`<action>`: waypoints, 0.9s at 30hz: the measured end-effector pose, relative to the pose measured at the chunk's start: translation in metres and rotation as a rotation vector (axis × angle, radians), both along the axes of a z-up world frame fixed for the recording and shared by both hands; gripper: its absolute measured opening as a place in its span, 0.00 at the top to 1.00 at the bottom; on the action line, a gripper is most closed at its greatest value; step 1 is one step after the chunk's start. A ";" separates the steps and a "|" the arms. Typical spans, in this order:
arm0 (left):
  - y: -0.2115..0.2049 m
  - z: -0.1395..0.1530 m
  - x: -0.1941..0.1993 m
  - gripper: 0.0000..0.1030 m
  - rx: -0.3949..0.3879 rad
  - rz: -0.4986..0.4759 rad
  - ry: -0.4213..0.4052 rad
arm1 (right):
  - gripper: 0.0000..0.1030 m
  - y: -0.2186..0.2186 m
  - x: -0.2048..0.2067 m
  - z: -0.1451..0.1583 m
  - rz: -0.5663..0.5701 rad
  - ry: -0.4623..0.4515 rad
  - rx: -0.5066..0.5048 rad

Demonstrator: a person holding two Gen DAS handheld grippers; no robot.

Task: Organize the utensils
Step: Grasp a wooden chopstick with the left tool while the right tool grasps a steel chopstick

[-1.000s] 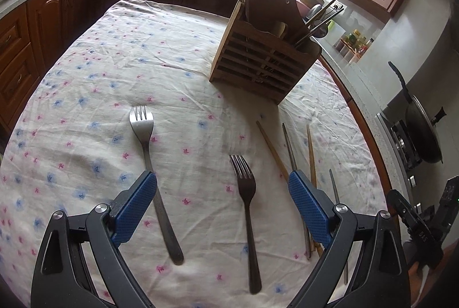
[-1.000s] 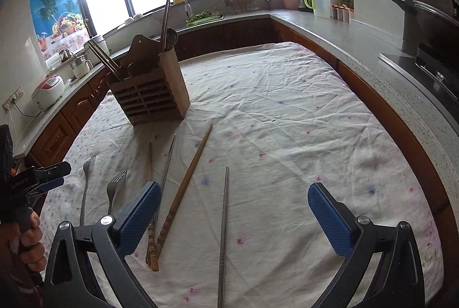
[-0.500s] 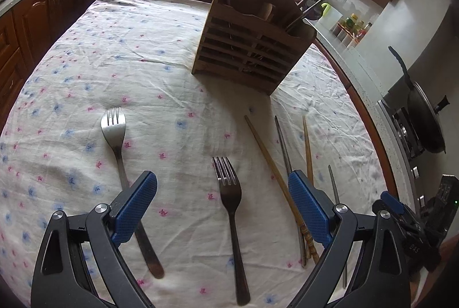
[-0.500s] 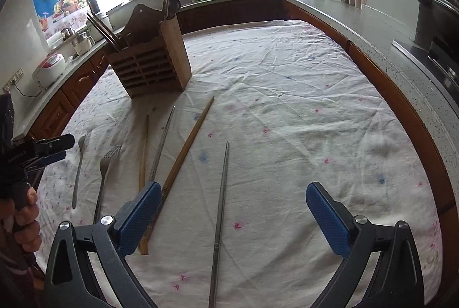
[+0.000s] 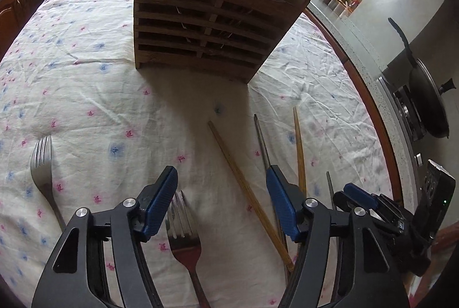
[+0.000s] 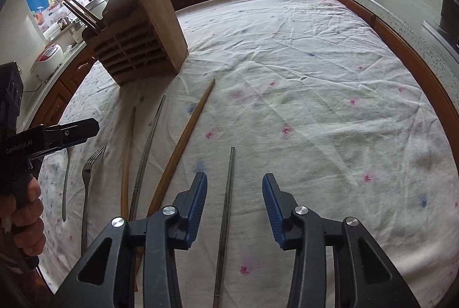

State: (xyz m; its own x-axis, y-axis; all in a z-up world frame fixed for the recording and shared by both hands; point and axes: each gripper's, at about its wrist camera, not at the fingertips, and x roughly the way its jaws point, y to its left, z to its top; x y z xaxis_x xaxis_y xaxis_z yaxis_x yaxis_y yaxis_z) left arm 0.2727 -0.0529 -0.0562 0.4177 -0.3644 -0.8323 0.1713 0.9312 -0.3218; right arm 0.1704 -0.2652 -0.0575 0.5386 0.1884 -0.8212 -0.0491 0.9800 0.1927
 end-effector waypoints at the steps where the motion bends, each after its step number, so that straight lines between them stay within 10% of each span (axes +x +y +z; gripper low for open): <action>1: -0.003 -0.001 0.003 0.46 0.005 -0.009 0.004 | 0.61 0.001 0.002 -0.002 0.001 0.004 -0.011; 11: -0.040 -0.018 0.012 0.83 0.152 -0.183 -0.021 | 0.90 0.008 0.015 -0.007 0.041 0.015 -0.069; 21: -0.038 -0.018 0.021 0.70 0.145 -0.169 0.023 | 0.94 0.004 0.016 -0.008 0.051 0.025 -0.029; 27: -0.054 -0.021 0.018 0.88 0.244 -0.189 -0.077 | 0.93 0.010 0.019 -0.009 0.061 0.011 -0.063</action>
State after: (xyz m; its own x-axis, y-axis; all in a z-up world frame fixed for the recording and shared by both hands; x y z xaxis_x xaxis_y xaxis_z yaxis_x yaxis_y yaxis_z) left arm 0.2906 -0.1065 -0.0775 0.4272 -0.2351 -0.8731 0.3635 0.9288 -0.0723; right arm 0.1894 -0.2551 -0.0670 0.5190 0.1682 -0.8381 -0.1071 0.9855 0.1315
